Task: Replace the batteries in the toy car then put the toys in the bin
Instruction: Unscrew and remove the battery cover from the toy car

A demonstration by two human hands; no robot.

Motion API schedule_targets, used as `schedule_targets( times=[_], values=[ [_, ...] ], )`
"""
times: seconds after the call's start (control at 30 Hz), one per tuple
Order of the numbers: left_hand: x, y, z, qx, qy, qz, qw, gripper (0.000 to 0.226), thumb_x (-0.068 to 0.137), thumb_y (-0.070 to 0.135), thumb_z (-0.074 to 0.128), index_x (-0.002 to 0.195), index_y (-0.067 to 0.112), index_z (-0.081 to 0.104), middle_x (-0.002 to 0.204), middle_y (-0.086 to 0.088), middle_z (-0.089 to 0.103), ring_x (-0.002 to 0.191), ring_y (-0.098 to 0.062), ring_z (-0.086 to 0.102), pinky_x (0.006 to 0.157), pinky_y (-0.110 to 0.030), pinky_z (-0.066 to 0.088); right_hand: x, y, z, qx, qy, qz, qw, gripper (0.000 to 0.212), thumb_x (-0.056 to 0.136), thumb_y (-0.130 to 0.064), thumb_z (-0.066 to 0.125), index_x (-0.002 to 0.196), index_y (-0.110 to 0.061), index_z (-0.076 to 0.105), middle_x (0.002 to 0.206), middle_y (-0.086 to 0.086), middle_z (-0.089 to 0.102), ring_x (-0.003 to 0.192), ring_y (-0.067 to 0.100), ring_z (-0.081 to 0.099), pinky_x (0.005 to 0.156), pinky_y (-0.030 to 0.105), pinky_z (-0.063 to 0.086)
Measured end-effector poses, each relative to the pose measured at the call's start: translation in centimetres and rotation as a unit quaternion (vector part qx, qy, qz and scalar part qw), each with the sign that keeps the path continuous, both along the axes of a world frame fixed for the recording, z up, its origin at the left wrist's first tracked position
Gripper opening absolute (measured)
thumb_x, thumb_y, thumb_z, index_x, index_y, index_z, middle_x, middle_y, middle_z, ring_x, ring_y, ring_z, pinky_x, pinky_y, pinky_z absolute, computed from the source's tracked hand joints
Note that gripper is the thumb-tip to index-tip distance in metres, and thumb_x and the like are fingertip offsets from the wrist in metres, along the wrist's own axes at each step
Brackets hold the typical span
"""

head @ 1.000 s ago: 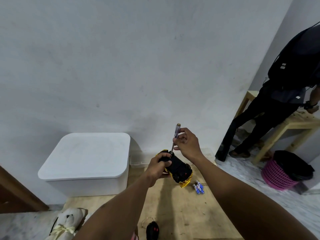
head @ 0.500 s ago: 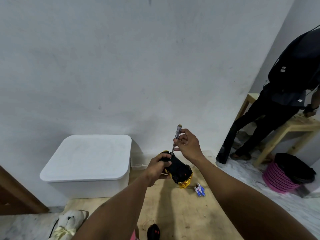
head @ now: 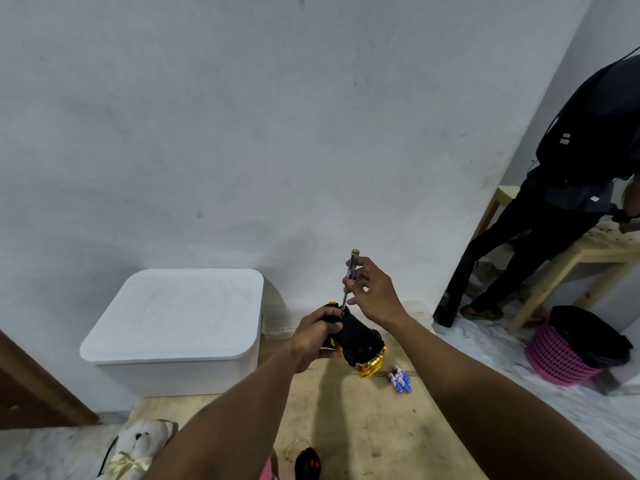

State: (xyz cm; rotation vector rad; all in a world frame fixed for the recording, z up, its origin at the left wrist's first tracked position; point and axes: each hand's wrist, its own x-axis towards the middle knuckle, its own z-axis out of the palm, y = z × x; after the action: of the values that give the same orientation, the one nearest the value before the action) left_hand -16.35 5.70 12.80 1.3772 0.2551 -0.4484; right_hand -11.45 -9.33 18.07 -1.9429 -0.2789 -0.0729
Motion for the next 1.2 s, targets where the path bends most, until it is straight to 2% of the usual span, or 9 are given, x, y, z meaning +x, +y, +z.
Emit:
schedule_targets(
  times=[0.2, 0.33, 0.43, 0.57, 0.67, 0.77, 0.87, 1.03, 1.2],
  values=[
    [0.2, 0.0, 0.3, -0.006, 0.001, 0.008, 1.000, 0.025, 0.095, 0.004, 0.054, 0.114, 0.017, 0.065, 0.116, -0.015, 0.060, 0.093, -0.033, 0.060, 0.076, -0.042, 0.060, 0.2, 0.5, -0.2, -0.060, -0.041, -0.015, 0.997, 0.036, 0.091, -0.007, 0.058, 0.121, -0.024, 0.049, 0.092, -0.001, 0.067, 0.081, 0.014, 0.068, 0.073, 0.050, 0.060],
    [0.4, 0.0, 0.6, 0.001, 0.004, 0.001, 1.000, 0.026, 0.094, 0.003, 0.054, 0.111, 0.018, 0.066, 0.111, -0.013, 0.061, 0.092, -0.033, 0.060, 0.083, -0.048, 0.060, -0.1, 0.6, 0.8, -0.054, -0.071, -0.033, 0.995, 0.072, 0.085, 0.001, 0.052, 0.138, -0.043, 0.030, 0.089, 0.001, 0.069, 0.076, 0.018, 0.070, 0.069, 0.033, 0.060],
    [0.4, 0.2, 0.8, 0.007, 0.003, -0.003, 1.000, 0.026, 0.094, 0.002, 0.054, 0.111, 0.018, 0.066, 0.110, -0.012, 0.062, 0.092, -0.033, 0.061, 0.086, -0.052, 0.058, -0.1, 0.6, 1.5, -0.048, -0.075, -0.021, 0.996, 0.063, 0.086, -0.002, 0.059, 0.129, -0.043, 0.037, 0.096, 0.001, 0.067, 0.070, 0.019, 0.070, 0.068, 0.040, 0.060],
    [0.3, 0.4, 0.9, 0.023, -0.008, 0.000, 1.000, 0.026, 0.093, 0.002, 0.055, 0.111, 0.017, 0.066, 0.113, -0.016, 0.063, 0.090, -0.033, 0.061, 0.085, -0.052, 0.059, 0.2, 1.0, 2.4, -0.047, -0.113, -0.051, 0.991, 0.045, 0.080, -0.019, 0.079, 0.112, -0.033, 0.052, 0.091, -0.006, 0.064, 0.066, 0.007, 0.066, 0.062, 0.016, 0.050],
    [0.3, 0.6, 0.9, 0.037, -0.019, 0.008, 0.999, 0.026, 0.092, 0.002, 0.057, 0.110, 0.018, 0.067, 0.111, -0.017, 0.064, 0.087, -0.033, 0.062, 0.082, -0.051, 0.059, 0.3, 1.5, 3.0, -0.015, -0.105, -0.062, 0.992, 0.038, 0.078, -0.011, 0.080, 0.105, -0.026, 0.057, 0.081, 0.001, 0.062, 0.061, 0.011, 0.065, 0.053, 0.011, 0.046],
    [0.4, 0.7, 1.1, 0.043, -0.034, 0.010, 0.998, 0.026, 0.091, 0.002, 0.059, 0.109, 0.019, 0.069, 0.113, -0.017, 0.065, 0.088, -0.033, 0.063, 0.081, -0.051, 0.058, 0.3, 2.0, 3.3, 0.020, -0.089, -0.055, 0.994, 0.037, 0.081, -0.003, 0.073, 0.104, -0.029, 0.059, 0.084, 0.006, 0.065, 0.070, 0.024, 0.065, 0.056, 0.029, 0.060],
    [0.5, 0.5, 1.2, 0.042, -0.039, 0.008, 0.998, 0.026, 0.091, 0.002, 0.060, 0.108, 0.019, 0.069, 0.114, -0.017, 0.066, 0.088, -0.032, 0.064, 0.080, -0.049, 0.059, 0.3, 2.5, 3.3, 0.023, -0.088, -0.038, 0.995, 0.034, 0.087, -0.005, 0.065, 0.106, -0.032, 0.057, 0.088, 0.000, 0.071, 0.072, 0.017, 0.068, 0.064, 0.042, 0.062],
    [0.6, 0.8, 1.0, 0.026, -0.030, 0.022, 0.999, 0.025, 0.090, 0.001, 0.060, 0.108, 0.017, 0.069, 0.106, -0.014, 0.067, 0.084, -0.032, 0.063, 0.081, -0.051, 0.058, 0.0, 2.7, 3.6, 0.006, -0.104, -0.037, 0.994, 0.041, 0.079, -0.008, 0.076, 0.104, -0.029, 0.053, 0.091, -0.006, 0.074, 0.081, 0.010, 0.068, 0.071, 0.016, 0.048],
    [0.5, 1.5, 1.0, 0.011, -0.019, 0.038, 0.999, 0.026, 0.092, 0.000, 0.057, 0.112, 0.014, 0.067, 0.106, -0.013, 0.065, 0.081, -0.030, 0.064, 0.069, -0.041, 0.060, -0.1, 2.0, 3.4, 0.045, -0.102, -0.045, 0.993, 0.039, 0.080, 0.008, 0.070, 0.104, -0.018, 0.054, 0.102, -0.001, 0.064, 0.080, 0.022, 0.065, 0.059, 0.015, 0.053]
  ],
)
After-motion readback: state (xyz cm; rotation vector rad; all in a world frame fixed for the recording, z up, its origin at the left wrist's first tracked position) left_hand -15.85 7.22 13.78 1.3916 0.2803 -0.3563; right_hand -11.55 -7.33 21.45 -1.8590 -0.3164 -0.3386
